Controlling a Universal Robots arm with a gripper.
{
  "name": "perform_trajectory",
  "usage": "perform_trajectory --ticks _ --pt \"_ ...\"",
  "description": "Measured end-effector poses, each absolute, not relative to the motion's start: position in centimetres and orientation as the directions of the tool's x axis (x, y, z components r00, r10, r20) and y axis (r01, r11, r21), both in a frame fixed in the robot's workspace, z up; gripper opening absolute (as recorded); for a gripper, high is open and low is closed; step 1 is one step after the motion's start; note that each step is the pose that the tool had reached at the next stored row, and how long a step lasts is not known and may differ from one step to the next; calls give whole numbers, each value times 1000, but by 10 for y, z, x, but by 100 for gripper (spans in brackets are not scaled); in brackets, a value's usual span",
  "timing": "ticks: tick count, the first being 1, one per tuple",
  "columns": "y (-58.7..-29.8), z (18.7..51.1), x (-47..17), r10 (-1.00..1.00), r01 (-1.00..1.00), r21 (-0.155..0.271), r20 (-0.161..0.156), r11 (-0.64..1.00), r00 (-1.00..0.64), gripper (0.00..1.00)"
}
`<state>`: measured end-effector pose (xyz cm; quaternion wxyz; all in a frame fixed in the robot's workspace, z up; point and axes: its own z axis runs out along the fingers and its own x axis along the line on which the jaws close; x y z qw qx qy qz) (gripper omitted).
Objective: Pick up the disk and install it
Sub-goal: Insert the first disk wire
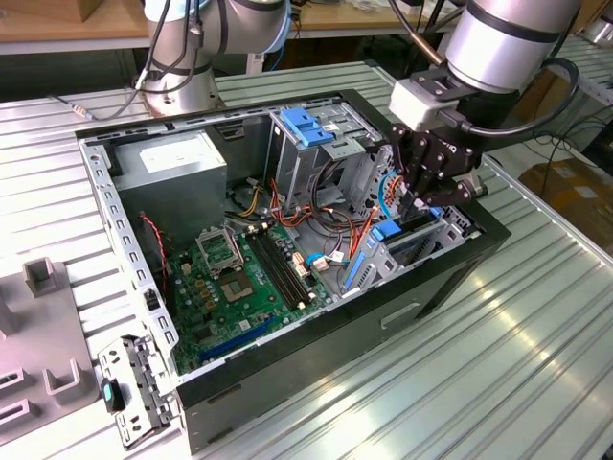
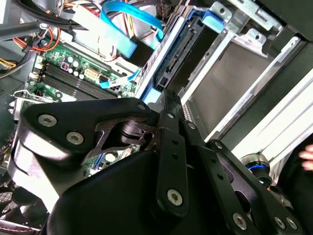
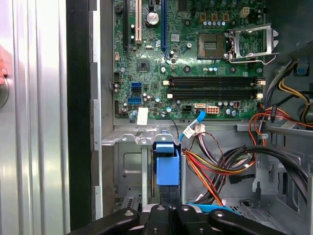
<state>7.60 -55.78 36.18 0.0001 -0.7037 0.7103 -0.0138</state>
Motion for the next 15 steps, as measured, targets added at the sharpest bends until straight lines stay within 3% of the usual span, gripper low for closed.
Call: perform_trajectory --ticks 15 --pt "-558 364 103 -999 -999 -16 19 -47 46 11"
